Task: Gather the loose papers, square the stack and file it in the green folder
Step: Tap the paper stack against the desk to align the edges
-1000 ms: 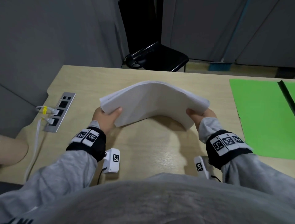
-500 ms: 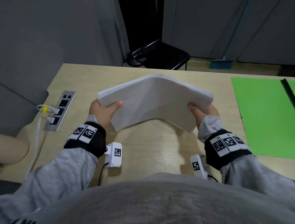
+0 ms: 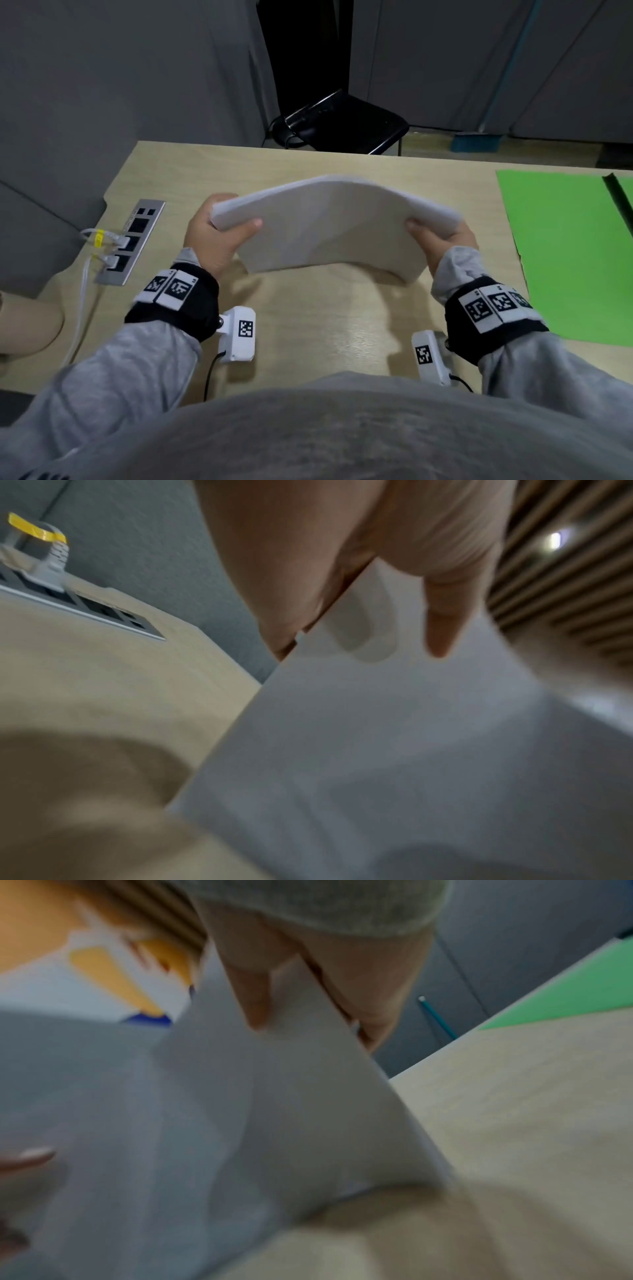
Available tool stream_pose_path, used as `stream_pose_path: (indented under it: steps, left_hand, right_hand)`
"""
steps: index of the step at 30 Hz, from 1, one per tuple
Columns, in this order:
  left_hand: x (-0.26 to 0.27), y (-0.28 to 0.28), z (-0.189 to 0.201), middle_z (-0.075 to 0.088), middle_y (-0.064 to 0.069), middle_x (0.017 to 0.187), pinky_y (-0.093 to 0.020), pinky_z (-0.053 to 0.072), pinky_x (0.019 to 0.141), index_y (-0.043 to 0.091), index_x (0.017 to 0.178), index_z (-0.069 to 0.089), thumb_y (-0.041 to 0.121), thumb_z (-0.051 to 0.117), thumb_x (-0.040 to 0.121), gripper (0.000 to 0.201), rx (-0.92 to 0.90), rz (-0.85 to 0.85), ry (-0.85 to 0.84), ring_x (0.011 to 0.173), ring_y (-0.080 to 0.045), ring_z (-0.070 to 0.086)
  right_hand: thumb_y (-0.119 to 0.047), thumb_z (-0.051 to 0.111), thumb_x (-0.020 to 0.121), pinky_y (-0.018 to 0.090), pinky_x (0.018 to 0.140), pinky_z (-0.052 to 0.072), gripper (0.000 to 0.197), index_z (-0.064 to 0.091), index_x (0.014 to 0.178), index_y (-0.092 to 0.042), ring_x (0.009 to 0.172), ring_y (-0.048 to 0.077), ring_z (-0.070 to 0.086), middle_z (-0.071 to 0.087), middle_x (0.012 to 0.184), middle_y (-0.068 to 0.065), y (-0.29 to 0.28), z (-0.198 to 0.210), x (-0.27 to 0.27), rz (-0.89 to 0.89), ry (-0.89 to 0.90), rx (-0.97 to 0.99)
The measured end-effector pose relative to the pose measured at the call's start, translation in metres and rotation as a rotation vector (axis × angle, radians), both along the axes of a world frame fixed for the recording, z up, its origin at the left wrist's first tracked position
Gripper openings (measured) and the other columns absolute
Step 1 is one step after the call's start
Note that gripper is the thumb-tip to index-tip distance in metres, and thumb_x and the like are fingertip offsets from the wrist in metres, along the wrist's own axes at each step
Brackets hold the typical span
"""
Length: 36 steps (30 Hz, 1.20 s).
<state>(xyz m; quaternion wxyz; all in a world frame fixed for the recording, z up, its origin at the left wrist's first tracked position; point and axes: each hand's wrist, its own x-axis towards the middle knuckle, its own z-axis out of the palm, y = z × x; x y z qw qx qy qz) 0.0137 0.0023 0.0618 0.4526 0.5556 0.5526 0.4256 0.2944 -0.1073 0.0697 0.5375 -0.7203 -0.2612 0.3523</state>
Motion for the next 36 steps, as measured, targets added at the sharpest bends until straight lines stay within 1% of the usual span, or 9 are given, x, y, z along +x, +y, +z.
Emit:
stream_pose_path:
  steps: [4,10,14,17,20,23,26,32,36]
  left_hand:
    - [-0.001,-0.003,-0.012,0.066,-0.006,0.1,-0.029,0.046,0.08,0.014,0.108,0.064,0.022,0.082,0.066,0.046,-0.16,0.088,0.161,0.102,-0.027,0.064]
    - [0.005,0.003,0.013,0.038,-0.005,0.143,-0.041,0.035,0.109,0.031,0.14,0.03,0.023,0.077,0.066,0.088,0.255,0.13,0.378,0.131,-0.019,0.038]
    - [0.041,-0.006,0.035,0.033,0.001,0.151,-0.06,0.015,0.113,0.035,0.138,0.038,0.037,0.069,0.072,0.073,0.519,-0.25,0.8,0.142,-0.023,0.025]
    - [0.059,-0.01,0.044,0.061,0.002,0.125,-0.041,0.034,0.102,0.025,0.119,0.056,0.017,0.058,0.081,0.038,0.627,-0.39,0.674,0.12,-0.022,0.052]
    - [0.058,-0.009,0.049,0.063,0.004,0.087,-0.021,0.039,0.069,0.018,0.1,0.061,0.008,0.051,0.086,0.02,0.574,-0.336,0.542,0.079,-0.015,0.055]
    - [0.05,-0.007,0.05,0.062,0.004,0.076,-0.025,0.043,0.063,0.021,0.091,0.059,0.009,0.049,0.087,0.015,0.438,-0.185,0.411,0.071,-0.011,0.056]
    - [0.043,-0.005,0.053,0.057,0.013,0.072,-0.007,0.037,0.055,0.026,0.089,0.055,0.009,0.048,0.091,0.018,0.376,-0.133,0.302,0.063,0.01,0.052]
    - [0.039,-0.006,0.05,0.065,0.019,0.086,-0.008,0.043,0.071,0.027,0.096,0.059,0.007,0.049,0.092,0.023,0.325,-0.107,0.081,0.076,0.014,0.056]
    - [0.041,-0.011,0.051,0.071,0.024,0.087,-0.02,0.048,0.079,0.035,0.095,0.061,0.007,0.049,0.091,0.03,0.339,-0.127,-0.106,0.086,0.001,0.064]
  right_hand:
    - [-0.026,0.069,0.081,0.023,0.079,0.037,0.039,0.061,0.114,-0.008,0.087,0.022,0.057,0.06,0.089,0.006,0.0,-0.003,-0.001,0.016,-0.039,-0.177]
    - [-0.028,0.061,0.087,0.016,0.064,0.042,0.018,0.067,0.103,-0.022,0.082,0.019,0.06,0.065,0.089,-0.001,0.005,0.019,-0.009,0.074,-0.351,-0.009]
    - [-0.018,0.053,0.086,0.027,0.08,0.049,0.025,0.064,0.101,-0.035,0.091,0.014,0.062,0.068,0.095,-0.01,0.012,0.033,-0.02,0.352,-0.677,0.16]
    - [-0.013,0.056,0.081,0.025,0.079,0.048,0.027,0.069,0.099,-0.029,0.088,0.011,0.062,0.071,0.096,-0.005,0.016,0.046,-0.028,0.423,-0.873,0.289]
    - [-0.023,0.062,0.084,0.027,0.074,0.049,0.013,0.068,0.095,-0.026,0.082,0.019,0.062,0.07,0.089,-0.002,0.016,0.051,-0.028,0.285,-0.823,0.264]
    - [-0.031,0.063,0.08,0.025,0.069,0.047,0.006,0.063,0.086,-0.029,0.08,0.019,0.06,0.066,0.082,-0.005,0.016,0.044,-0.017,0.212,-0.705,0.101]
    - [-0.031,0.07,0.077,0.013,0.059,0.044,0.012,0.058,0.082,-0.03,0.074,0.012,0.057,0.06,0.074,-0.015,0.014,0.035,-0.009,0.094,-0.451,0.147]
    - [-0.013,0.076,0.073,0.015,0.067,0.052,0.041,0.054,0.106,-0.023,0.083,0.008,0.064,0.064,0.095,-0.005,0.018,0.045,-0.019,0.05,0.053,0.409]
    - [-0.016,0.074,0.076,0.011,0.059,0.05,0.018,0.066,0.091,-0.017,0.067,-0.003,0.067,0.073,0.069,-0.013,0.017,0.059,-0.03,0.095,0.065,0.385]
